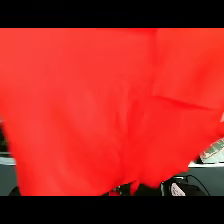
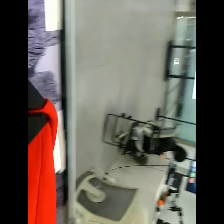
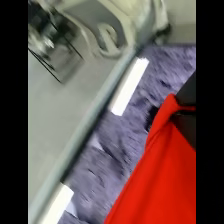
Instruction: Fold the shirts.
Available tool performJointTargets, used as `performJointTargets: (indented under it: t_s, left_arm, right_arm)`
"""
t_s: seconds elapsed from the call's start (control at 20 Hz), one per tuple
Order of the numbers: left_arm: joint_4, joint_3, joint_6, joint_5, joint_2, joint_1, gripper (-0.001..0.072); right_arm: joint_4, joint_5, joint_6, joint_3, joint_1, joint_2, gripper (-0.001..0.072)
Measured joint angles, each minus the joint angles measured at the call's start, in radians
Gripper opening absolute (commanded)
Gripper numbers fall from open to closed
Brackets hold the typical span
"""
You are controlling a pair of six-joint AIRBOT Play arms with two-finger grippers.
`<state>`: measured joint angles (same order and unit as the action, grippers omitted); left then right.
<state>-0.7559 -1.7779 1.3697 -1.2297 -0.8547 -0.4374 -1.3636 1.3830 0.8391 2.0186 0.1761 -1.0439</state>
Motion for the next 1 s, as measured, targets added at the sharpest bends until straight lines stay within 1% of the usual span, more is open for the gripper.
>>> performJointTargets:
  t_s: [0.1,0.2,0.25,0.35,0.45,0.55,0.7,0.85,0.95,1.0]
  left_arm:
    - [-0.059,0.106,0.000,-0.049,-0.065,0.034,0.0021]
    - [-0.140,0.233,0.000,-0.045,-0.136,0.090,0.0022]
    - [-0.174,0.287,0.001,-0.018,-0.178,0.117,0.0022]
    - [-0.216,0.367,0.001,0.056,-0.283,0.174,0.0022]
    - [-0.240,0.402,0.000,0.142,-0.402,0.218,0.0022]
    - [-0.212,0.406,0.000,0.235,-0.521,0.246,0.0022]
    - [-0.155,0.373,0.000,0.338,-0.666,0.264,0.0023]
    - [-0.111,0.331,0.000,0.392,-0.774,0.273,0.0023]
    - [-0.100,0.315,-0.005,0.407,-0.817,0.274,0.0023]
    - [-0.096,0.309,-0.023,0.406,-0.829,0.274,0.0023]
  right_arm:
    - [0.011,0.105,0.018,-0.090,0.000,-0.108,0.0013]
    - [0.030,0.144,0.036,-0.183,-0.001,-0.226,0.0013]
    - [0.047,0.142,0.043,-0.214,-0.001,-0.283,0.0013]
    - [0.087,0.083,0.055,-0.258,0.000,-0.407,0.0014]
    - [0.160,0.001,0.062,-0.279,0.000,-0.509,0.0014]
    - [0.222,-0.088,0.069,-0.291,0.000,-0.598,0.0014]
    - [0.285,-0.223,0.074,-0.299,0.000,-0.692,0.0014]
    - [0.311,-0.326,0.077,-0.303,0.000,-0.745,0.0015]
    - [0.321,-0.341,0.074,-0.301,0.000,-0.758,0.0015]
    - [0.320,-0.332,0.065,-0.300,0.000,-0.759,0.0015]
